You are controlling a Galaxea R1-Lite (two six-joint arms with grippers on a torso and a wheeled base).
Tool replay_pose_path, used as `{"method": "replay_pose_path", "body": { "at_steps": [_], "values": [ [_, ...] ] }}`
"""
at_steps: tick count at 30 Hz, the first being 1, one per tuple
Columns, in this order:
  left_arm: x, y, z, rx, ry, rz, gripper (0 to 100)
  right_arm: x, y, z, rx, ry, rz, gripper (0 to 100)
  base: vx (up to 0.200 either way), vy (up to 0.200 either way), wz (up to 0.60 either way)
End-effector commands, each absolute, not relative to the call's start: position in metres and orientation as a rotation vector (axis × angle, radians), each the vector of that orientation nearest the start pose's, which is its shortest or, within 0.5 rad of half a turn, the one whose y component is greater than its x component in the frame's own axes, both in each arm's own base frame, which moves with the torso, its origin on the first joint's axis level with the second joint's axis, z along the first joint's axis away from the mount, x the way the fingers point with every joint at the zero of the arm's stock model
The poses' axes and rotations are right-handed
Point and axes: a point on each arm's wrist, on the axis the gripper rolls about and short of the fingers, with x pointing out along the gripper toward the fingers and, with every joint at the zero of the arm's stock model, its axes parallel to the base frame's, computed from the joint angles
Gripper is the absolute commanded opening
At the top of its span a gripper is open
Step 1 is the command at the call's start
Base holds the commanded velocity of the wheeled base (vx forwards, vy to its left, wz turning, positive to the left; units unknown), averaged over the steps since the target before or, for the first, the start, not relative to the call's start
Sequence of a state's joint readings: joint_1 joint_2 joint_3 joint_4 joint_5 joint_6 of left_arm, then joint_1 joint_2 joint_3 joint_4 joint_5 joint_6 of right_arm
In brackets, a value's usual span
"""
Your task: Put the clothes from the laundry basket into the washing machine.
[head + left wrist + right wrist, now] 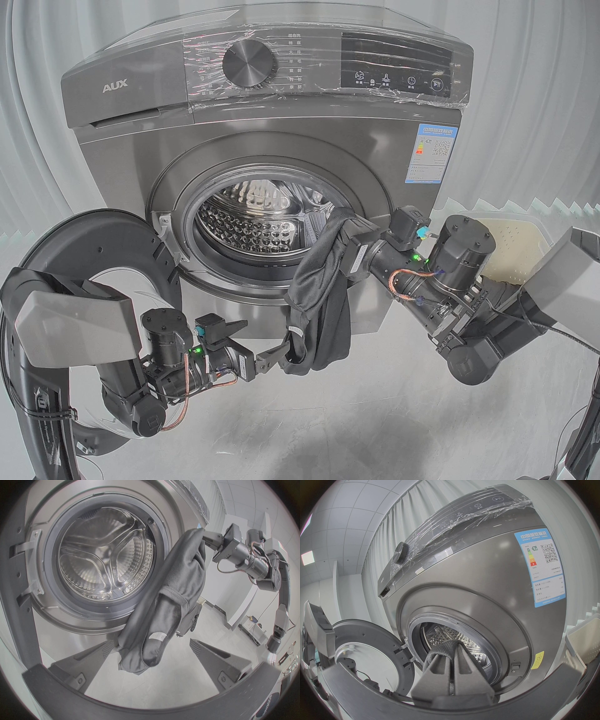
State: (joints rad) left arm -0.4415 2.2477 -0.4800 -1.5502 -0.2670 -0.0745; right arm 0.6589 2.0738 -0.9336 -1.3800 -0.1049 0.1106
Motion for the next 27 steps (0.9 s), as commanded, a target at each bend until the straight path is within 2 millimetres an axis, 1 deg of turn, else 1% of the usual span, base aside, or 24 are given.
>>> {"method": "replay_pose_path", "body": {
  "at_steps": [1, 4, 14, 17, 25, 26, 27],
  "values": [
    [0.293, -0.146, 0.018, -0.047, 0.270, -0.698, 100, 0.308, 0.237, 0.166, 0.204, -0.210, 0.565, 0, 0.000, 0.000, 0.00],
    [0.294, -0.145, 0.009, -0.033, 0.294, -0.696, 100, 0.310, 0.238, 0.172, 0.208, -0.220, 0.566, 0, 0.000, 0.000, 0.00],
    [0.294, -0.150, -0.002, -0.027, 0.322, -0.705, 100, 0.310, 0.239, 0.176, 0.212, -0.233, 0.566, 0, 0.000, 0.000, 0.00],
    [0.295, -0.153, -0.010, -0.024, 0.338, -0.712, 100, 0.310, 0.242, 0.179, 0.218, -0.246, 0.572, 0, 0.000, 0.000, 0.00],
    [0.307, -0.165, -0.021, -0.025, 0.323, -0.726, 100, 0.307, 0.246, 0.180, 0.220, -0.244, 0.585, 0, 0.000, 0.000, 0.00],
    [0.314, -0.168, -0.025, -0.026, 0.310, -0.724, 100, 0.306, 0.248, 0.181, 0.222, -0.245, 0.589, 0, 0.000, 0.000, 0.00],
    [0.314, -0.168, -0.026, -0.026, 0.310, -0.724, 100, 0.306, 0.248, 0.181, 0.222, -0.245, 0.589, 0, 0.000, 0.000, 0.00]
  ]
}}
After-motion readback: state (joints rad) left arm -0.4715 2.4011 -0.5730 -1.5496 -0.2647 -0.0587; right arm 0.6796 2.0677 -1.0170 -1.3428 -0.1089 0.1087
